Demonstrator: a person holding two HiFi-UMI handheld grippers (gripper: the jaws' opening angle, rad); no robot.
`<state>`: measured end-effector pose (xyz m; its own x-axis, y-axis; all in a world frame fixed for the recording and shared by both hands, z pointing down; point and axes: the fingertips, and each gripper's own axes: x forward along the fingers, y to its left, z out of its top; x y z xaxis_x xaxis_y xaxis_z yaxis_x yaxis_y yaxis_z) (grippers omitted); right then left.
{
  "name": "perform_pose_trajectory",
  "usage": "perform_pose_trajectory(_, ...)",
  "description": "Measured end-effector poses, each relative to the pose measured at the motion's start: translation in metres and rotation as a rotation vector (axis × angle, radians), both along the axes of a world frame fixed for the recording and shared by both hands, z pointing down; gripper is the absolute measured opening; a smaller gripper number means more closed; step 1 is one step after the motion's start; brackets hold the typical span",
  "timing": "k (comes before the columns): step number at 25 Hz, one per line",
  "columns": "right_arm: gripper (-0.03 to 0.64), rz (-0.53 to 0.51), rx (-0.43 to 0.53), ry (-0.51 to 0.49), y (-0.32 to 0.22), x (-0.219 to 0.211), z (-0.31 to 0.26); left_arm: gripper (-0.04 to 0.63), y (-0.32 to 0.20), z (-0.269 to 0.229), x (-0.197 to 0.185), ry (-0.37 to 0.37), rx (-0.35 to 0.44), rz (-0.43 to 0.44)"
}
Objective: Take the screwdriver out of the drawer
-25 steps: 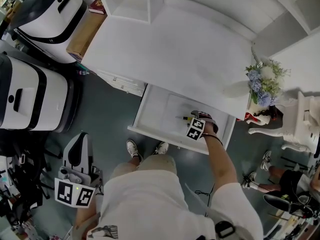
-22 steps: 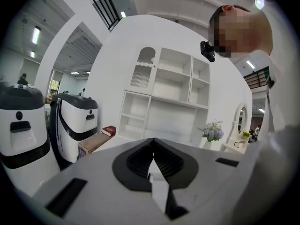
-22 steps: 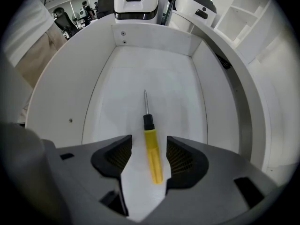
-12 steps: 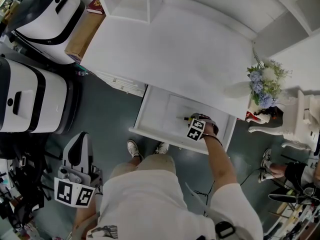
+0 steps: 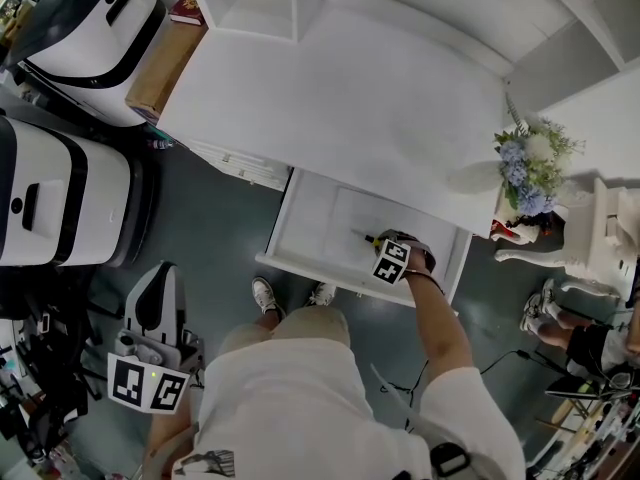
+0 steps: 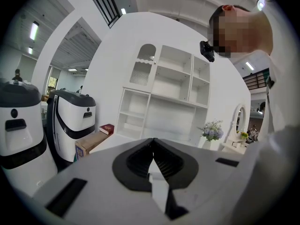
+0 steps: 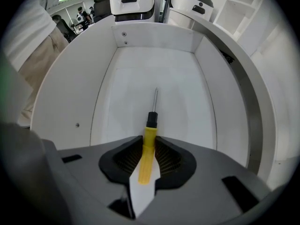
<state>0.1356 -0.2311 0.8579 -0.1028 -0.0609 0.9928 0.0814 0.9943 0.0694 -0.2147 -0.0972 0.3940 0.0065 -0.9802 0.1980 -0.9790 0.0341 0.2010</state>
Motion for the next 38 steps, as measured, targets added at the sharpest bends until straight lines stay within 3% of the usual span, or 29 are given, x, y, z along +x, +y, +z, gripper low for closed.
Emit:
perform_pose_trajectory(15,0.083,0.118,-0.017,-0.005,0.001,0.000,-0.002,0.015,0.003,-0.002,-0.001,0.001,0.007,0.012)
perform_pose_trajectory(21,0.083,0.218,-0.019,-0.033,0.004,0.002,-0.006,0.015,0.003,-0.004,0.000,0.006,0.019,0.032)
perform_pose_trajectory(38,0.083,0.467,0.140,-0.242,0.003,0.000,-0.105,0.015,-0.006,-0.028,0.015,0.053,0.153,0.168)
